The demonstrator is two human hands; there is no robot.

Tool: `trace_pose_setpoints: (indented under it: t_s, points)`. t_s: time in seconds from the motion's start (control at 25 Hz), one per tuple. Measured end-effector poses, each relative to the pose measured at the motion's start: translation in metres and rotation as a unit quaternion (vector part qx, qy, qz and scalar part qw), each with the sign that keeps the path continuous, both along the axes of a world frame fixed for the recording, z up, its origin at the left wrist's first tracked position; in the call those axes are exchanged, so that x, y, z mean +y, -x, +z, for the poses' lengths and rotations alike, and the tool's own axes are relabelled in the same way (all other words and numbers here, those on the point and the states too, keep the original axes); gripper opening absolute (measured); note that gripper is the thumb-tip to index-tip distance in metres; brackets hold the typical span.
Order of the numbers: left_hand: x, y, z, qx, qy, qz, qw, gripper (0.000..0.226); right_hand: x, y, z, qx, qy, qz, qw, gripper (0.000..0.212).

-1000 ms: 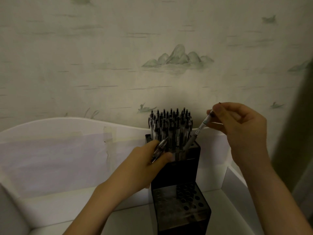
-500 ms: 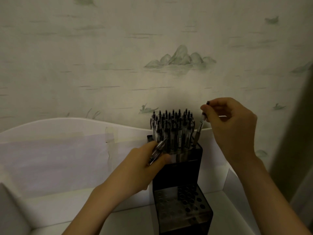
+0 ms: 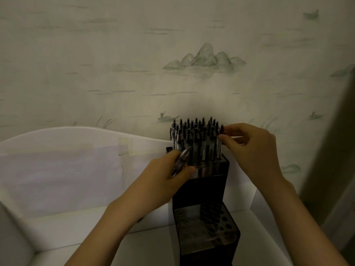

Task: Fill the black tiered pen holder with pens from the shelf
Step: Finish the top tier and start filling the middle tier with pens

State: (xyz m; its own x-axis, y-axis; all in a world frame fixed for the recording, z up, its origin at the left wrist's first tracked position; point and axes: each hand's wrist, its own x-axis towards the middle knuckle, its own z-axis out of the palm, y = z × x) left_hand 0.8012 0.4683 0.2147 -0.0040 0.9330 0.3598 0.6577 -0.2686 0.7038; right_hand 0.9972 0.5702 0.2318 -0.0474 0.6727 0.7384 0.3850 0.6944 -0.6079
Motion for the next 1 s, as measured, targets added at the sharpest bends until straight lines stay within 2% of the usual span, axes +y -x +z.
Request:
trace_pose_setpoints:
  t_s: [0.08,0.16,0.28,0.4,0.48,0.6,0.76,0.88,1.0]
  points:
    - [0.0,0.001,0.0,0.011,0.004,-0.004,1.0,0.023,-0.01,0.0,-0.005,0.016,-0.039,-0.015,0.999,0.024]
    - [-0.002,0.002,-0.002,0.003,0.008,-0.012,1.0,0.021,-0.026,0.002,-0.013,0.036,-0.059,0.006,0.998,0.018]
    - [-0.003,0.001,-0.008,-0.008,0.022,-0.015,1.0,0.019,-0.049,0.015,-0.03,0.025,0.016,0.112,0.993,0.008]
    - [-0.006,0.001,-0.015,-0.024,0.037,-0.028,0.999,0.011,-0.056,0.028,-0.046,0.016,0.117,0.204,0.972,0.009]
    - [-0.009,0.002,-0.019,-0.038,0.044,-0.043,0.997,0.015,-0.055,0.033,-0.052,0.026,0.157,0.241,0.957,0.013]
    - [-0.016,0.003,-0.025,-0.076,0.059,-0.062,0.993,0.032,-0.053,0.036,-0.057,0.044,0.188,0.27,0.943,0.016]
    - [-0.021,0.006,-0.033,-0.111,0.07,-0.083,0.988,0.039,-0.055,0.041,-0.065,0.018,0.222,0.311,0.924,0.017]
    - [-0.025,0.009,-0.036,-0.115,0.083,-0.08,0.987,0.037,-0.057,0.045,-0.07,0.022,0.22,0.318,0.922,0.016]
    - [-0.032,0.012,-0.036,-0.098,0.095,-0.085,0.987,0.023,-0.06,0.049,-0.074,0.021,0.235,0.325,0.916,0.013]
